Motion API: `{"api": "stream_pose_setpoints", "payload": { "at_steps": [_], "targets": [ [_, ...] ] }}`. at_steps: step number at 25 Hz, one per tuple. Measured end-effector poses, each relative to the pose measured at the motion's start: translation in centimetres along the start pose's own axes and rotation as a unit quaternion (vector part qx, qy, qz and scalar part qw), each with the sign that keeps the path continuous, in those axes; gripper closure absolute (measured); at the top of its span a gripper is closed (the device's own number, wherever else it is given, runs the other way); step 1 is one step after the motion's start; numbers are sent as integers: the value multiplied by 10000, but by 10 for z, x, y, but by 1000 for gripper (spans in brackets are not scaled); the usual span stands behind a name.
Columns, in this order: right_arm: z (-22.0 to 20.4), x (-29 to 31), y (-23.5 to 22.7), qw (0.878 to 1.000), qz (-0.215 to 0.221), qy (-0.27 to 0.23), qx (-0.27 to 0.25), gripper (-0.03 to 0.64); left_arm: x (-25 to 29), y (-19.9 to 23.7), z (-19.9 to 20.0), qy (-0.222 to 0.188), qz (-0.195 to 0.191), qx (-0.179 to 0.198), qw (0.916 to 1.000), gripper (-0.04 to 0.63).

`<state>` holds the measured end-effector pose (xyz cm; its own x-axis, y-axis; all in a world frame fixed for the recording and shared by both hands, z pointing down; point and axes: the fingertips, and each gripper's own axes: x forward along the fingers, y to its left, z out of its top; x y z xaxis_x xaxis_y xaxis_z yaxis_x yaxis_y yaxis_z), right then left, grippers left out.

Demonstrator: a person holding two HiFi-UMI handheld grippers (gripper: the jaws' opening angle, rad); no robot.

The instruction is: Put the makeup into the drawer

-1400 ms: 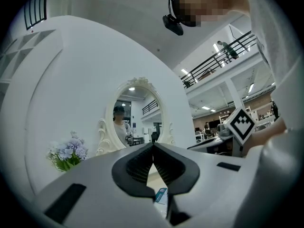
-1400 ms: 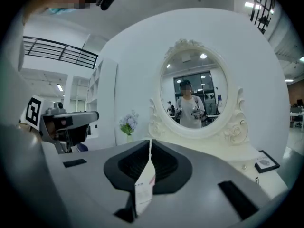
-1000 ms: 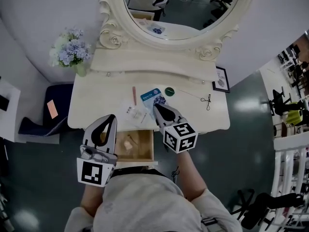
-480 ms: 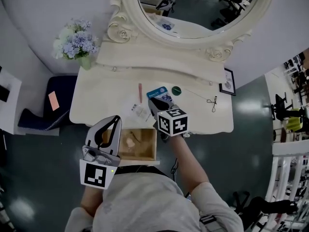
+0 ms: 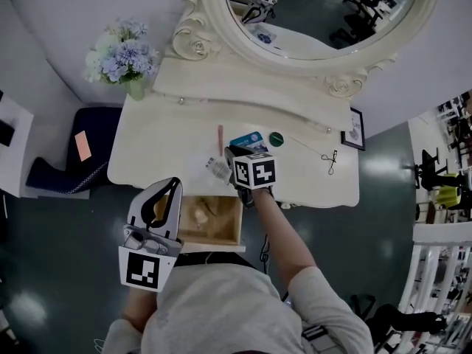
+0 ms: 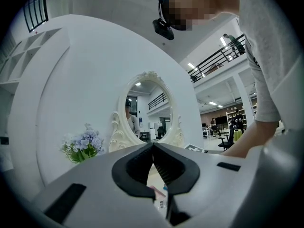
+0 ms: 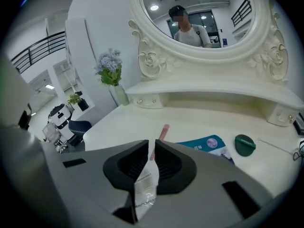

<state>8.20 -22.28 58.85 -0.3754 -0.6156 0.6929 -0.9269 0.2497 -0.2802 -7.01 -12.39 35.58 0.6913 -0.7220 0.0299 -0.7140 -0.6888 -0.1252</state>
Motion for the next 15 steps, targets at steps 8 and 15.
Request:
{"api": "stream_pose_setpoints", "payload": {
  "at_steps": [8,15],
  "targets": [
    [-14,27,-6,9989,-167,425,39,535,-7,13,-8,81,181,-23,9998,581],
    [-26,45,-8,9963,-354,777,-132,532,-10,20,-12,127,276,-36,9995,580]
  ]
}}
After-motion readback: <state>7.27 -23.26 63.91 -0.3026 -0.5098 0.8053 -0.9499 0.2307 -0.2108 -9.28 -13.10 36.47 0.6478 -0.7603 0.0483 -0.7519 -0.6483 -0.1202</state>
